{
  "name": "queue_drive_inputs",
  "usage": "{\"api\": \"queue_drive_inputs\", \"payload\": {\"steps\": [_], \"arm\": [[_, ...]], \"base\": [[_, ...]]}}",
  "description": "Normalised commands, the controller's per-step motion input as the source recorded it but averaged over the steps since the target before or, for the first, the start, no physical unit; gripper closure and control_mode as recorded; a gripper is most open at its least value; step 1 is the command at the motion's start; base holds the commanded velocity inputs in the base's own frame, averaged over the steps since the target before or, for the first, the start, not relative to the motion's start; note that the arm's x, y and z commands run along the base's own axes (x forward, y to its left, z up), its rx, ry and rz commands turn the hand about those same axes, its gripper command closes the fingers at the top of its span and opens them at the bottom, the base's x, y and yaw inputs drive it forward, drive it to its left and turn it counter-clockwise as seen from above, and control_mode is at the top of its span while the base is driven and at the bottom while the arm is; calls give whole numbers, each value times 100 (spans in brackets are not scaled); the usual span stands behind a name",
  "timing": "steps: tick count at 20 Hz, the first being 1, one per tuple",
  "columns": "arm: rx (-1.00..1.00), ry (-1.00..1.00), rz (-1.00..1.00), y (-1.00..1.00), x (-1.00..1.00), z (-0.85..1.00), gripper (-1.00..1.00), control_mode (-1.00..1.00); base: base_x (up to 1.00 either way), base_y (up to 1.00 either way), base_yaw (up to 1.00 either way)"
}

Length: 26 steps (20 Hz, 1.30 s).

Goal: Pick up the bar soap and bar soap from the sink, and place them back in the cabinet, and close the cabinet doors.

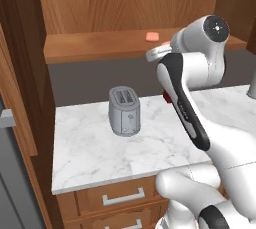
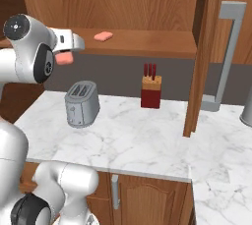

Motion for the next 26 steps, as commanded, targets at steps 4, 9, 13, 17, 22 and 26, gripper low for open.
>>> {"api": "queue_drive_inputs", "payload": {"steps": [4, 9, 13, 17, 22, 26], "arm": [[0, 0, 0, 0, 42, 0, 100, -100], [6, 0, 0, 0, 41, 3, 100, -100], [9, 0, 0, 2, 38, 7, 100, -100], [7, 0, 0, 5, 36, 3, 100, -100], [2, 0, 0, 10, 45, 0, 100, -100], [0, 0, 0, 16, 43, 0, 100, -100]], "base": [[0, 0, 0], [0, 0, 0], [0, 0, 0], [0, 0, 0], [0, 0, 0], [0, 0, 0]]}}
